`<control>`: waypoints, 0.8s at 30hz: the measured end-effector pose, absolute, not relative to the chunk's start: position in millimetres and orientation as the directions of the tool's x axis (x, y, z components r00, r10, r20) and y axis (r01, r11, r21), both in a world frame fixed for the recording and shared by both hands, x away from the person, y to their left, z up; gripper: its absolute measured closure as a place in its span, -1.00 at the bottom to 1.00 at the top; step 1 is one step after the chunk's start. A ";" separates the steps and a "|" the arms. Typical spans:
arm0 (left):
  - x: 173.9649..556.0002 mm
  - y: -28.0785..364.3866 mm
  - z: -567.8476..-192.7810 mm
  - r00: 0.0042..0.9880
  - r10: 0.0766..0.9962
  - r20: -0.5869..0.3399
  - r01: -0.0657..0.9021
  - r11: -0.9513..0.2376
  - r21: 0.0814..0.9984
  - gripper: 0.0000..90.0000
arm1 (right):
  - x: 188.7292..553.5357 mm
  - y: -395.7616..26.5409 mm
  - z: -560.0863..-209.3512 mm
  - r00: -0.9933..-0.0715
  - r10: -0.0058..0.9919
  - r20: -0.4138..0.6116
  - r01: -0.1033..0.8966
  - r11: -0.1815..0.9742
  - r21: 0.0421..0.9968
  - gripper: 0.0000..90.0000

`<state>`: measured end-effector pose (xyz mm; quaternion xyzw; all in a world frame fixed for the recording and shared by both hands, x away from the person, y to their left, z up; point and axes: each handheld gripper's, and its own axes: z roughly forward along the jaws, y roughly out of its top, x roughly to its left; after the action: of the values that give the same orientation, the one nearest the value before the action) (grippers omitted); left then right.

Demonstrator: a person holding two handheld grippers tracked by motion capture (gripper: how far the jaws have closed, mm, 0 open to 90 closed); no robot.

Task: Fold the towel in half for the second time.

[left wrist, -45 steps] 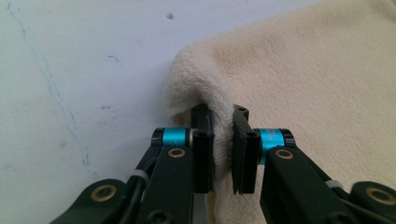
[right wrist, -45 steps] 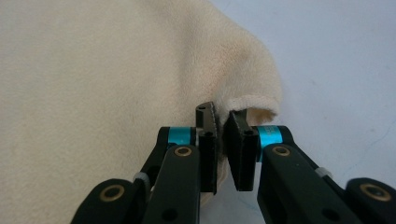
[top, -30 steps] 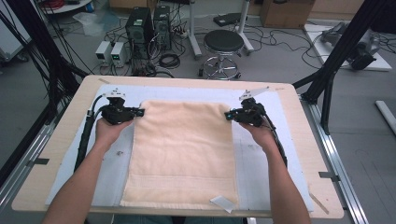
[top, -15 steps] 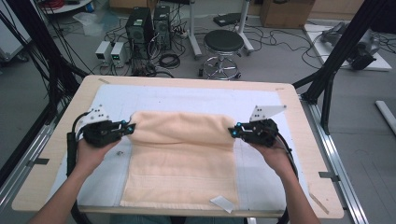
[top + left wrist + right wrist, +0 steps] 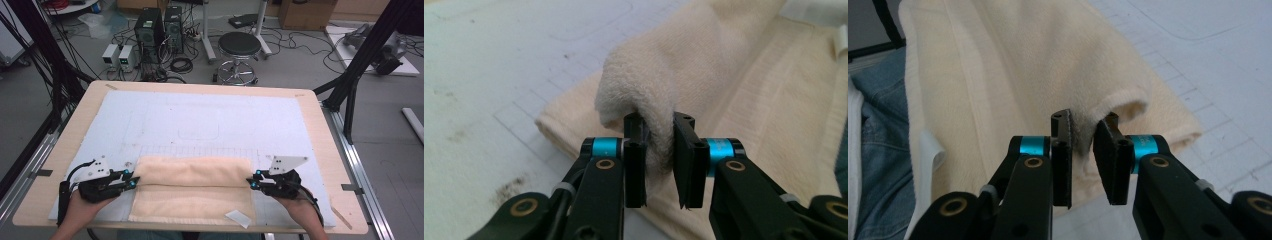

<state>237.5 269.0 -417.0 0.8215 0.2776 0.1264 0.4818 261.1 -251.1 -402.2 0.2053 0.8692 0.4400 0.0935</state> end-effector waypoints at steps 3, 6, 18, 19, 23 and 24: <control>229.2 276.7 -417.4 0.813 0.578 -0.070 0.340 -0.375 0.863 0.53 | 252.9 -259.4 -399.8 -0.889 0.457 0.022 0.284 0.513 0.810 0.59; 222.6 282.7 -412.5 0.811 0.581 -0.070 0.336 -0.365 0.868 0.38 | 249.5 -263.7 -394.2 -0.883 0.469 0.030 0.288 0.490 0.823 0.49; 241.6 269.6 -409.8 0.815 0.576 -0.062 0.336 -0.383 0.860 -0.09 | 267.9 -233.9 -399.3 -0.904 0.427 -0.007 0.251 0.545 0.800 0.04; 246.0 267.3 -411.2 0.816 0.574 -0.066 0.343 -0.389 0.855 -0.11 | 270.4 -233.1 -400.2 -0.904 0.427 -0.002 0.258 0.550 0.794 0.02; 255.7 260.6 -415.0 0.830 0.549 -0.096 0.366 -0.407 0.837 -0.07 | 281.7 -232.5 -400.9 -0.904 0.428 -0.010 0.251 0.548 0.798 0.02; 256.5 259.7 -415.5 0.836 0.539 -0.102 0.366 -0.409 0.836 0.06 | 284.5 -233.2 -399.6 -0.902 0.431 -0.004 0.255 0.541 0.801 0.02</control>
<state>256.5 259.7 -415.5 0.8343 0.2711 0.0917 0.4712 284.5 -233.2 -399.6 0.1966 0.8720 0.4368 0.1006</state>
